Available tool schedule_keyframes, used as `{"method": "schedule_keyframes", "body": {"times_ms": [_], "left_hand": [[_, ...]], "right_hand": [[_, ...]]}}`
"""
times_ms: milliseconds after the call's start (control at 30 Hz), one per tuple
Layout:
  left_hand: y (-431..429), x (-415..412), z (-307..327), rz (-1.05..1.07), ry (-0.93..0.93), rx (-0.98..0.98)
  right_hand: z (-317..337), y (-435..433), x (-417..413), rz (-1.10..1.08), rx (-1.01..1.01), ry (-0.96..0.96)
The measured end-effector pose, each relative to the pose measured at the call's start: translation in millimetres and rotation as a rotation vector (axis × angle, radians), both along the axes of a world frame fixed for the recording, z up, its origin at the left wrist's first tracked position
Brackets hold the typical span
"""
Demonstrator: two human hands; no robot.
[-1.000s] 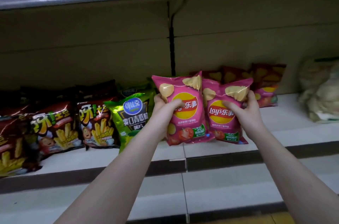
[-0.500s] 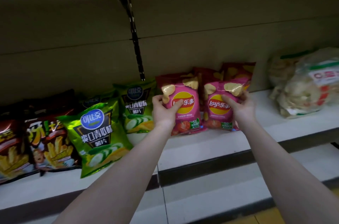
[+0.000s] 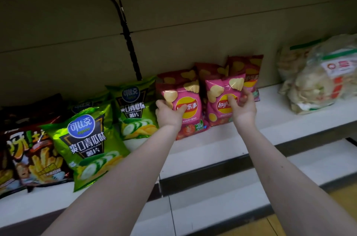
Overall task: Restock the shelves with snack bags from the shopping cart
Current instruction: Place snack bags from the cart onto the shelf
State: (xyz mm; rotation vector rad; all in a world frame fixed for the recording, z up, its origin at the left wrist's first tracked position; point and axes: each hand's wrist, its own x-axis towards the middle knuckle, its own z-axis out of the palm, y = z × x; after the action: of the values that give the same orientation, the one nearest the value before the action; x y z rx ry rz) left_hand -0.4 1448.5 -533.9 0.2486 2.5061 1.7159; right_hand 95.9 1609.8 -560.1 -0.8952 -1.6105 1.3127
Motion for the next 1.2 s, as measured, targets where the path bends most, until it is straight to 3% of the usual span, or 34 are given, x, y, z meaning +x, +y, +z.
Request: {"method": "schedule_keyframes", "body": {"times_ms": [200, 467, 800, 967, 1200], "left_hand": [[-4, 11, 4, -0.025, -0.099, 0.071], [-8, 23, 17, -0.055, -0.056, 0.126], [1, 34, 19, -0.083, 0.021, 0.117], [-4, 34, 20, -0.07, 0.019, 0.135], [-7, 37, 21, -0.131, -0.033, 0.146]], "right_hand": [[8, -1, 9, 0.025, 0.049, -0.057], [21, 7, 8, 0.023, 0.089, -0.181], [9, -9, 31, 0.089, -0.03, 0.053], [15, -8, 25, -0.008, 0.083, 0.03], [17, 14, 7, 0.07, 0.162, -0.39]]}}
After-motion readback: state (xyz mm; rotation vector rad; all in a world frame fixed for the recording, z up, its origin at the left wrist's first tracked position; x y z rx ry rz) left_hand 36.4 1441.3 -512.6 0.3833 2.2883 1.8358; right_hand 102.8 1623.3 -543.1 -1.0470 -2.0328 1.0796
